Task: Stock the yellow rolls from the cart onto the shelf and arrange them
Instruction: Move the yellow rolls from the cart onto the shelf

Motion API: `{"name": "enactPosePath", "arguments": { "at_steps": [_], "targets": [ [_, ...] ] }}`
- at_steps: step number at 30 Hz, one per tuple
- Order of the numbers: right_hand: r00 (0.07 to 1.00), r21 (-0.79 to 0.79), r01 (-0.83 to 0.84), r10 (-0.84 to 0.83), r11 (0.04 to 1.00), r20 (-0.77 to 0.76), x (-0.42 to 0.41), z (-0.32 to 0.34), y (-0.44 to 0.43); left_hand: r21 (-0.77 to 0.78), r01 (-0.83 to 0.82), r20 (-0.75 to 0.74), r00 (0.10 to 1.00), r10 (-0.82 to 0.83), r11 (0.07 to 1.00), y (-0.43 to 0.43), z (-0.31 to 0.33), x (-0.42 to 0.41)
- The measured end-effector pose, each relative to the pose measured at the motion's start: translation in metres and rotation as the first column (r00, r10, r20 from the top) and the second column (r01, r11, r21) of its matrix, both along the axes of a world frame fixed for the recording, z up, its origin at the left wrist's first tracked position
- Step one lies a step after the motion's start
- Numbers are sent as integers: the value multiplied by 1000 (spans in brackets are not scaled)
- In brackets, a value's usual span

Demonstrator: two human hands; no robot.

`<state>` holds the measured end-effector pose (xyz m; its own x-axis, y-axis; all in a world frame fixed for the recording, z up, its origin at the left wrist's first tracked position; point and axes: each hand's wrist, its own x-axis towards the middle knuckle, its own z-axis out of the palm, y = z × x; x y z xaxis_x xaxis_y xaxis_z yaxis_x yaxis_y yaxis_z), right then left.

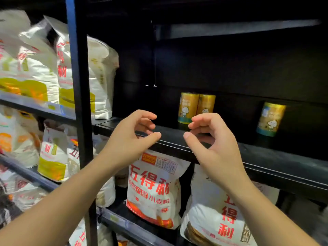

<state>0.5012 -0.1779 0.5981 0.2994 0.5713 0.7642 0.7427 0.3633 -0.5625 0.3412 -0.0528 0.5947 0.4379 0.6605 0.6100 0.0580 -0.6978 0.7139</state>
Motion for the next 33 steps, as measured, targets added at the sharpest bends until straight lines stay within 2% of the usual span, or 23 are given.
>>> {"name": "enactPosePath", "arguments": {
  "at_steps": [5, 8, 12, 16, 23, 33],
  "targets": [
    [983, -33, -177, 175, 984, -57, -38, -45, -7, -149, -43, -31, 999, 39, 988, -22, -50, -60],
    [958, -82, -263, 251, 961, -137, -64, -75, 2, -226, -121, -37, 993, 116, 967, -23, -79, -98],
    [908, -133, -391, 358, 911, -217, -105, -112, 23, -310, -238, -53, 971, 233, 921, -20, -114, -146],
    [877, -249, -469, 411, 848, -249, -146, -152, 54, -357, -332, -74, 942, 327, 873, -14, -146, -193],
    [862, -461, -507, 440, 728, -254, -229, -233, 113, -431, -501, -206, 865, 458, 751, 12, -223, -285],
    [853, -676, -481, 475, 559, -215, -305, -340, 165, -627, -613, -412, 784, 464, 480, 25, -357, -374]
  ]
}}
